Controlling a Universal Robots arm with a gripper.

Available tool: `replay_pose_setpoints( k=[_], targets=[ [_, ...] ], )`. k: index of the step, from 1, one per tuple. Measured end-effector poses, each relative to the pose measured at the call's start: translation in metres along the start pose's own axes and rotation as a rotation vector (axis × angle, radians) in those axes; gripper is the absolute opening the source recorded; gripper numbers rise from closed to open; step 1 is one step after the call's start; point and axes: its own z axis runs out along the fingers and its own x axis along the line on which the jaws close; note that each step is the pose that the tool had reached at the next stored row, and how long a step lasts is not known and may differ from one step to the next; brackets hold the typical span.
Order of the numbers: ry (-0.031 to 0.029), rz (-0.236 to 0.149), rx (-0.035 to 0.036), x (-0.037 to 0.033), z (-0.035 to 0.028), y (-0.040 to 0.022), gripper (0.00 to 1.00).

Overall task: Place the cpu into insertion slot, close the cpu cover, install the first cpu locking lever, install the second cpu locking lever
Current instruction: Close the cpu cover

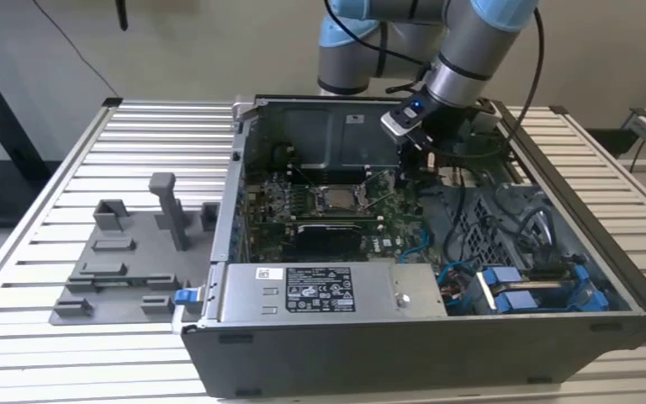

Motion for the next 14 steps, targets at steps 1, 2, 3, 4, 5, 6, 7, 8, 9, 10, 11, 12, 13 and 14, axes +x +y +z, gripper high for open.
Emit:
replay_pose_setpoints(
  k=[1, 2, 3, 4, 5, 6, 7, 8, 9, 10, 11, 12, 13, 14],
  targets=[
    [-0.0001, 0.000, 0.0000, 0.0000, -0.0004, -0.0017, 0.11],
    [-0.0001, 0.000, 0.0000, 0.0000, -0.0010, -0.0034, 0.11],
    [0.0000, 0.000, 0.0000, 0.0000, -0.0015, -0.0053, 0.11],
    [0.0002, 0.000, 0.0000, 0.0001, -0.0021, -0.0074, 0.11],
    [0.0000, 0.000, 0.0000, 0.0000, -0.0028, -0.0093, 0.11],
    [0.0001, 0.000, 0.0000, 0.0001, -0.0035, -0.0114, 0.11],
    [0.0001, 0.000, 0.0000, 0.0001, -0.0041, -0.0138, 0.11],
    [0.0001, 0.000, 0.0000, 0.0002, -0.0045, -0.0163, 0.11],
    [0.0002, 0.000, 0.0000, 0.0002, -0.0047, -0.0190, 0.11],
    [0.0001, 0.000, 0.0000, 0.0002, -0.0048, -0.0217, 0.11],
    [0.0000, 0.000, 0.0000, 0.0003, -0.0049, -0.0249, 0.11],
    [0.0001, 0.000, 0.0000, 0.0003, -0.0049, -0.0281, 0.11],
    [0.0001, 0.000, 0.0000, 0.0004, -0.0049, -0.0314, 0.11],
    [0.0000, 0.000, -0.0001, 0.0004, -0.0049, -0.0345, 0.11]
  ],
)
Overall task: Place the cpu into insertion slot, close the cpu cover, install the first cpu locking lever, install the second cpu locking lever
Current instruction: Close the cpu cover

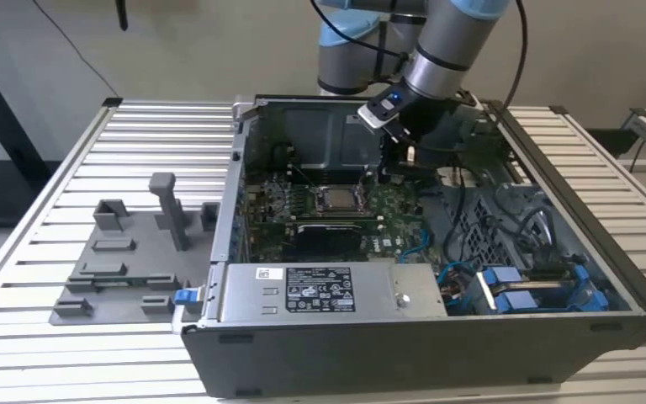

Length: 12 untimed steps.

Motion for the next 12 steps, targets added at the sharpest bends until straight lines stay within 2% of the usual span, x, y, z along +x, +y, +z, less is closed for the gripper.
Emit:
replay_pose_setpoints(
  k=[5, 12],
  targets=[
    [0.0000, 0.000, -0.0011, 0.0001, 0.0015, -0.0159, 0.11],
    [-0.0001, 0.000, -0.0030, 0.0001, 0.0035, -0.0288, 0.11]
  ],
)
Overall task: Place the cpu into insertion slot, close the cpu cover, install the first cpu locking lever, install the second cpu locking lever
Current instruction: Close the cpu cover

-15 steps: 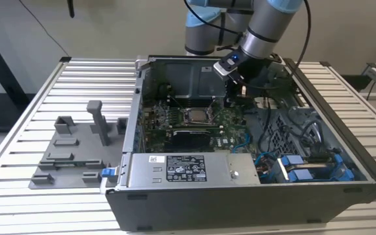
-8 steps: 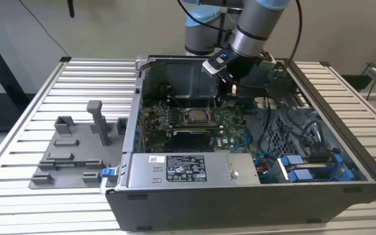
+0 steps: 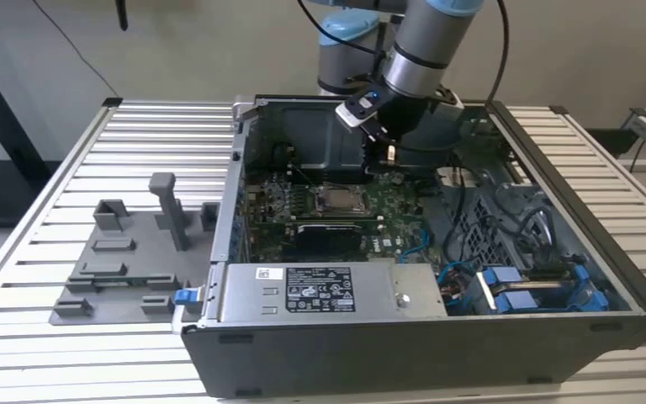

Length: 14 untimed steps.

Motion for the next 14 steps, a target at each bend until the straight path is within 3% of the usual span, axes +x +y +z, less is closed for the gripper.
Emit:
replay_pose_setpoints(
  k=[3, 8, 14],
  targets=[
    [0.0001, 0.000, -0.0003, 0.0002, -0.0016, -0.0032, 0.11],
    [0.0001, 0.000, -0.0007, 0.0007, -0.0110, -0.0093, 0.11],
    [0.0000, 0.000, -0.0075, 0.0011, -0.0152, -0.0210, 0.11]
  ],
)
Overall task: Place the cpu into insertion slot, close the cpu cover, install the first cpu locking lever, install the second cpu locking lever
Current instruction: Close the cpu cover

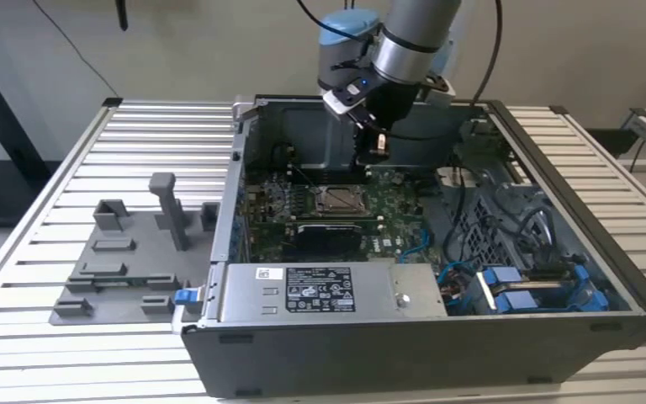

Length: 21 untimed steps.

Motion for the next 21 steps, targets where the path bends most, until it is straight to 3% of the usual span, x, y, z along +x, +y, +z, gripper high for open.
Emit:
replay_pose_setpoints(
  k=[12, 21],
  targets=[
    [-0.0003, -0.001, -0.0118, 0.0010, -0.0137, -0.0229, 0.11],
    [-0.0004, -0.001, -0.0257, 0.0015, -0.0196, -0.0416, 0.11]
  ],
)
